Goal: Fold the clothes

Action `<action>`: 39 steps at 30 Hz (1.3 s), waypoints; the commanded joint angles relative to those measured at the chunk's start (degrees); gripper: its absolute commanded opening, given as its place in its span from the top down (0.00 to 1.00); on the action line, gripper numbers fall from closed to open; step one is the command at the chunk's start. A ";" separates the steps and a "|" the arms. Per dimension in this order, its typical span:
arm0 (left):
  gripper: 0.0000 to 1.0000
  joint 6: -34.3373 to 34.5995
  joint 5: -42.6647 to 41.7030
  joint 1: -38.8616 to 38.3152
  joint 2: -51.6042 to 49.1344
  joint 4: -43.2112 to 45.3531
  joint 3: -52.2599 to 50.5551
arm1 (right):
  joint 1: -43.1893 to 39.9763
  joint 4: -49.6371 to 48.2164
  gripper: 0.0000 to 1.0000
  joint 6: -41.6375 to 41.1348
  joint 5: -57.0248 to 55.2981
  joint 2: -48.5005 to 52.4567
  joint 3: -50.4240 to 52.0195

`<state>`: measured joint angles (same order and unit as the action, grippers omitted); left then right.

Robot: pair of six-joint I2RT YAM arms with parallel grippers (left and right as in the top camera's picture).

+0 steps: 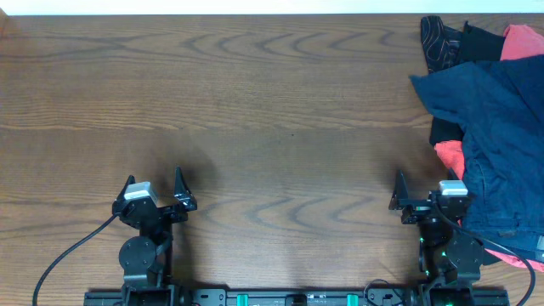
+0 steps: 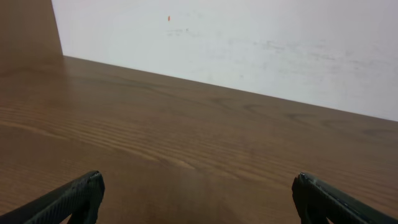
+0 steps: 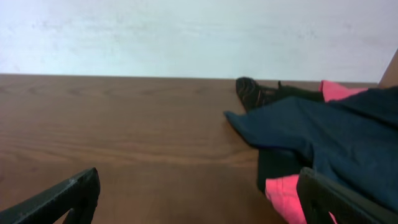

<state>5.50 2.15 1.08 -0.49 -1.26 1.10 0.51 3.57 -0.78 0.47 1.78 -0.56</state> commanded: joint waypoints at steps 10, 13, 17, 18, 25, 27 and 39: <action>0.02 -0.96 2.58 0.28 0.11 -2.47 -0.85 | 0.63 0.52 0.01 -0.68 2.01 0.02 0.24; 0.02 -0.96 2.56 0.28 0.00 -2.49 -0.85 | 0.63 0.50 0.01 -3.87 1.95 0.02 0.24; 0.02 -0.83 2.56 0.28 -1.07 -2.49 -0.85 | 0.63 0.59 0.01 -3.87 1.31 0.11 0.24; 0.02 -0.24 2.54 0.28 -1.36 -2.47 -0.85 | 0.63 0.63 0.01 -3.87 1.05 0.11 0.22; 0.02 4.07 -1.11 0.28 -3.93 -4.42 1.86 | 0.61 4.44 0.01 -3.96 -1.33 2.47 -1.84; 0.02 4.04 -1.27 0.28 -5.90 -5.79 3.82 | 0.61 7.23 0.01 -4.63 -2.89 4.74 -3.72; 0.02 4.02 -1.55 0.28 -33.33 -22.97 27.12 | -0.68 21.55 0.01 -4.72 -4.11 37.86 -28.72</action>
<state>9.19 1.26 1.08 -28.08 -21.34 22.46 0.43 22.50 -4.67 -2.63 32.05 -22.76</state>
